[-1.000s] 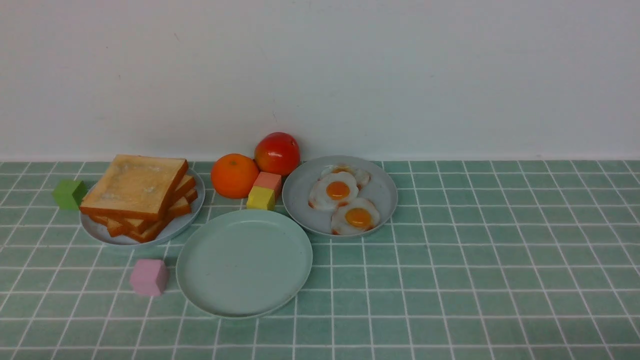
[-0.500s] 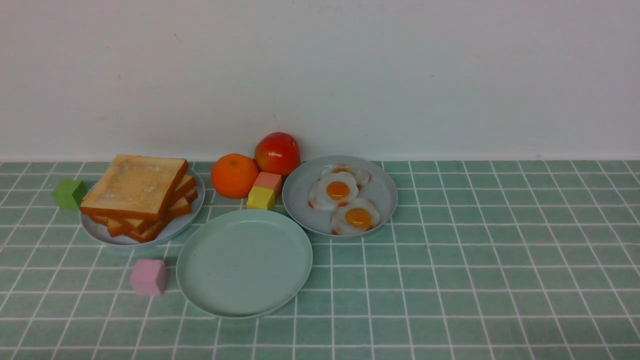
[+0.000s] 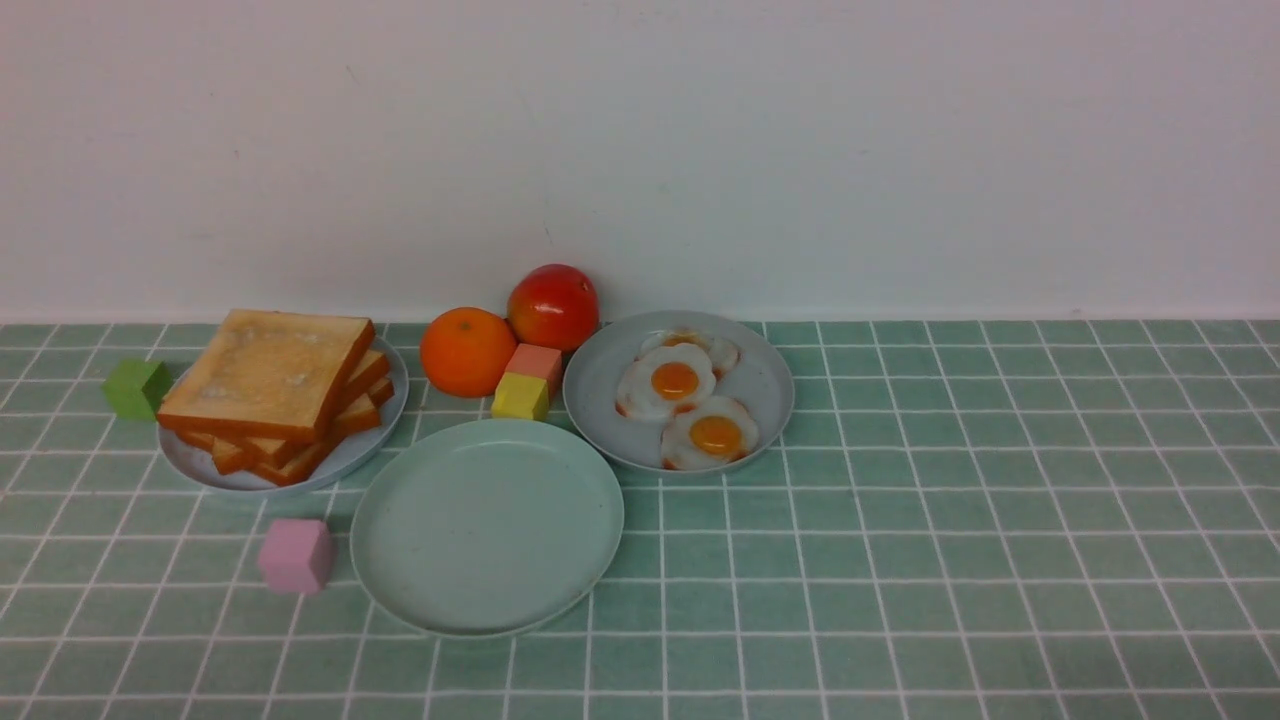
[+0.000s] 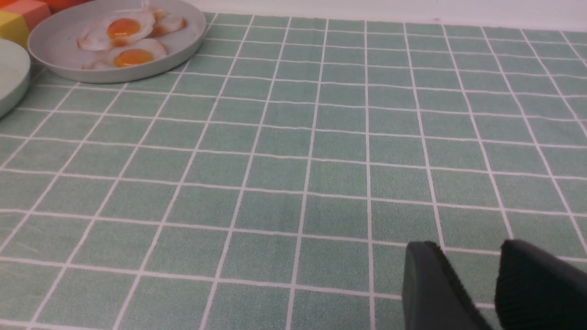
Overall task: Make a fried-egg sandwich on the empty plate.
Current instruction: Use the left arm to grab a slice of bread, then use the left arm to put a slice of bread into the empty plate in the middle, then use the right arm to grab a fried egg
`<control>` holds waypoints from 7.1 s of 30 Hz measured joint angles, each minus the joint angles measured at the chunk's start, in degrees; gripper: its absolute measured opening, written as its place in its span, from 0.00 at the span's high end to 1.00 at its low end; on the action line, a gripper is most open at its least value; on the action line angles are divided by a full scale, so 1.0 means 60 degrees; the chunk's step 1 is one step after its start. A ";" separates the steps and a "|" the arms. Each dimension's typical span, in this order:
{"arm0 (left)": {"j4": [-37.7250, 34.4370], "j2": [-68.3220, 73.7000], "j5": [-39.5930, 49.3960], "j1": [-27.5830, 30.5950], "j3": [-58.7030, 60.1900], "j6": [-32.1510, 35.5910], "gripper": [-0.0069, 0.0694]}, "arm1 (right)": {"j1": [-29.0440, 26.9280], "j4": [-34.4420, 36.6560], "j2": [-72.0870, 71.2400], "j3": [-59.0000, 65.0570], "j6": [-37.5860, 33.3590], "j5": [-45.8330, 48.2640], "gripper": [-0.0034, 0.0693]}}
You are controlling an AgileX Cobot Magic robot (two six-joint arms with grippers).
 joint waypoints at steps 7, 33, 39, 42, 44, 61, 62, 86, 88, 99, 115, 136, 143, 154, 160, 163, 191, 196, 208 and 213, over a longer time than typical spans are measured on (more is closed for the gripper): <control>0.0464 0.0708 0.1174 -0.0296 -0.1661 0.0719 0.70 | 0.0000 0.0000 0.0000 0.0000 0.0000 0.0000 0.62; 0.2941 1.3841 0.6013 -0.1311 -1.0510 0.3724 0.88 | 0.0000 0.3538 0.3100 -0.5564 -0.0606 0.3709 0.91; 0.3946 1.6183 0.5588 -0.1324 -1.2250 0.3745 0.71 | 0.0131 0.3041 0.5239 -0.7964 -0.1097 0.5686 0.95; 0.4474 1.7094 0.5227 -0.1324 -1.3039 0.3768 0.57 | 0.0379 0.3310 0.5688 -0.8292 -0.1194 0.5824 0.95; 0.4743 1.7513 0.5019 -0.1324 -1.3379 0.3768 0.50 | 0.0439 0.3462 0.5773 -0.8312 -0.1250 0.5868 0.95; 0.5781 1.9216 0.4144 -0.1335 -1.3875 0.3768 0.59 | 0.0481 0.3544 0.5818 -0.8312 -0.1290 0.6072 0.95; 0.5781 1.9216 0.4152 -0.1335 -1.3887 0.3768 0.63 | 0.0481 0.3544 0.5818 -0.8312 -0.1290 0.6072 0.95; 0.5528 1.5791 0.7166 -0.5225 -1.2198 0.3508 0.90 | 0.0481 0.3813 0.5818 -0.8312 -0.1290 0.6297 0.93; 0.5964 1.6095 0.6932 -0.5842 -1.2006 0.3172 0.90 | 0.0481 0.3813 0.5818 -0.8312 -0.1290 0.6297 0.93; 0.8806 1.7572 0.5843 -0.6233 -1.1994 0.1277 0.87 | 0.0481 0.3803 0.5818 -0.8312 -0.1290 0.6297 0.88; 0.8048 1.7629 0.5667 -0.6233 -1.1994 0.1246 0.48 | 0.0481 0.3821 0.5818 -0.8312 -0.1281 0.5840 0.55; 0.5265 0.7998 0.4851 -0.6216 -0.8450 0.1564 0.93 | 0.1398 0.6259 1.4557 -1.2021 -0.3832 0.4773 0.85; 0.5674 0.5336 0.3353 -0.6216 -0.5964 0.1544 0.93 | 0.1873 0.6323 1.8690 -1.4942 -0.3321 0.4966 0.72; 0.5808 0.4870 0.3353 -0.6216 -0.5823 0.0902 0.93 | 0.1819 0.6457 2.2359 -1.8708 -0.1792 0.4969 0.51; 0.5810 0.4882 0.3374 -0.6216 -0.5821 0.0846 0.93 | 0.1819 0.6408 2.3606 -2.0019 -0.1371 0.4817 0.50; 0.5810 0.4882 0.3382 -0.6216 -0.5811 0.0826 0.93 | 0.1819 0.6399 2.3708 -2.0105 -0.1328 0.4513 0.50; 0.5790 0.4882 0.3392 -0.6216 -0.5811 0.0826 0.93 | 0.2109 0.6290 2.3879 -2.0165 -0.1304 0.3990 0.53; 0.5707 0.4882 0.3392 -0.6216 -0.5811 0.0826 0.93 | 0.2109 0.6269 2.3914 -2.0165 -0.1304 0.3836 0.67; 0.5750 0.4882 0.3465 -0.6216 -0.5811 0.0826 0.93 | 0.2109 0.6453 2.3946 -2.0185 -0.1196 0.3628 0.86; 0.5786 0.4882 0.4246 -0.6216 -0.5811 0.0826 0.93 | 0.2109 0.6465 2.3116 -2.0169 -0.1776 0.4166 0.86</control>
